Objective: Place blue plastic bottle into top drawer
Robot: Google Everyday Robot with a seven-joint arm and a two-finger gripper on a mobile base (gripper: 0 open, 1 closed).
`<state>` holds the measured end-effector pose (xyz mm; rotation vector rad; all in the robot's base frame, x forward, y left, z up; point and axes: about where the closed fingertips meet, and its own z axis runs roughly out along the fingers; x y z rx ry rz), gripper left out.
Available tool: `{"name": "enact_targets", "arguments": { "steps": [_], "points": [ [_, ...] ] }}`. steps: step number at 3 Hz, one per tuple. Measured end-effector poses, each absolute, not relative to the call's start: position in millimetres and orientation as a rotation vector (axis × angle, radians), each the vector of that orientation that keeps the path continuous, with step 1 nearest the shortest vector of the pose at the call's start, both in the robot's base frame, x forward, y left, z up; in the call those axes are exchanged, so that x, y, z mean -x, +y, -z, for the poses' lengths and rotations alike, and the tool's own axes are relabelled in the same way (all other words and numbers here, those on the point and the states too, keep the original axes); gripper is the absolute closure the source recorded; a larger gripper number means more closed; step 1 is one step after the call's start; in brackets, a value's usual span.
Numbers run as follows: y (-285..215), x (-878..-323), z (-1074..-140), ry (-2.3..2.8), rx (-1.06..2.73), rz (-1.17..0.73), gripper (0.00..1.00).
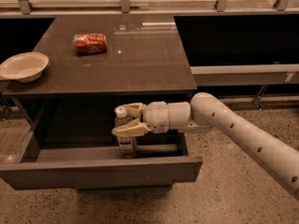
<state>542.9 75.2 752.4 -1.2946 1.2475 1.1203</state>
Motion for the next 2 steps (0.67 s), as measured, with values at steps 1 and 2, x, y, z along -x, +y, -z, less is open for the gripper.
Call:
{"name": "enact_targets", "arguments": {
  "steps": [1, 2],
  "points": [
    [77.1, -542.2, -752.7, 1.245, 1.297, -1.123, 0.00],
    [77.1, -542.2, -752.7, 1.245, 1.297, -1.123, 0.00]
  ]
}}
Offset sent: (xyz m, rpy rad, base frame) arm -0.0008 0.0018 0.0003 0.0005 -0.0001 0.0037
